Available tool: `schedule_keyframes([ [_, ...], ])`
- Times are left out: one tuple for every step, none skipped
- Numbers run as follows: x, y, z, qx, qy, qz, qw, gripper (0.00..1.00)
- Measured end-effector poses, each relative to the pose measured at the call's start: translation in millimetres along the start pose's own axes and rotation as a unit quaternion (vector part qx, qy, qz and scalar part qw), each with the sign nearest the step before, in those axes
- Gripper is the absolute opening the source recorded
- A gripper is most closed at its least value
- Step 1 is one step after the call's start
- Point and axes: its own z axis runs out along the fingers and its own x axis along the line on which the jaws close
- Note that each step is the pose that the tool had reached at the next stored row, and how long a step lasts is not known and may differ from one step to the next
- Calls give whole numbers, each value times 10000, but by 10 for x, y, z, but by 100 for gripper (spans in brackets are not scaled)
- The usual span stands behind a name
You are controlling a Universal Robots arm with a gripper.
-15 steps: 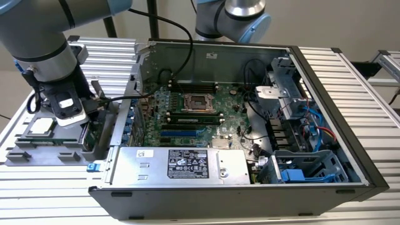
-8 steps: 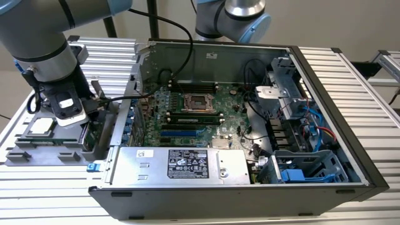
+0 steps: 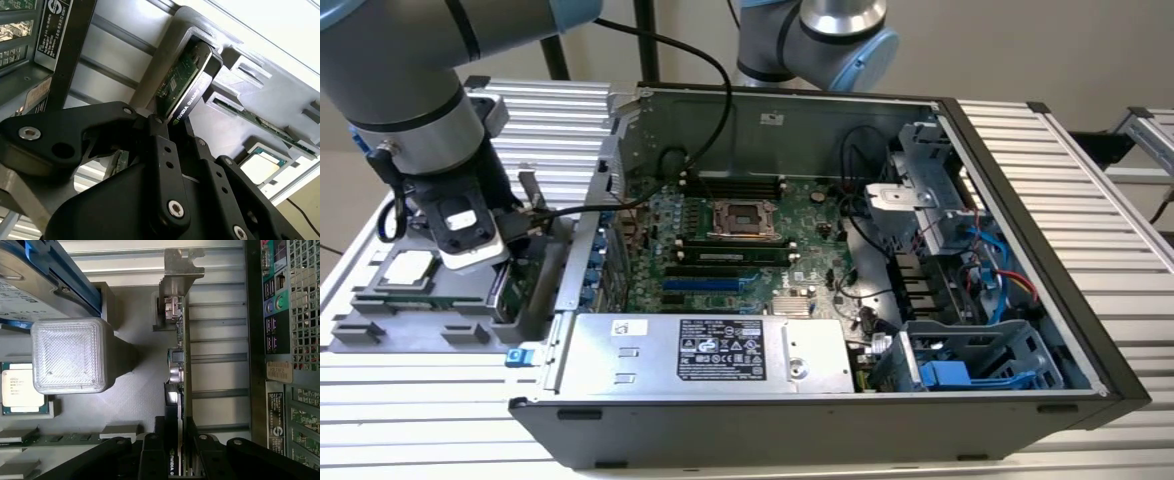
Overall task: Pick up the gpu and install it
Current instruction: 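Pick up the gpu and move the gpu toward the slot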
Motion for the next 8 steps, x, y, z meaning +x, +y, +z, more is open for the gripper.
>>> schedule_keyframes([
  [0,0,0,0,0,0,10000,0],
  [0,0,0,0,0,0,10000,0],
  [0,0,0,0,0,0,10000,0],
  [0,0,-1,0,0,0,10000,0],
  [0,0,-1,0,0,0,10000,0],
  [0,0,-1,0,0,0,10000,0],
  [0,0,-1,0,0,0,10000,0],
  [0,0,-1,0,0,0,10000,0],
])
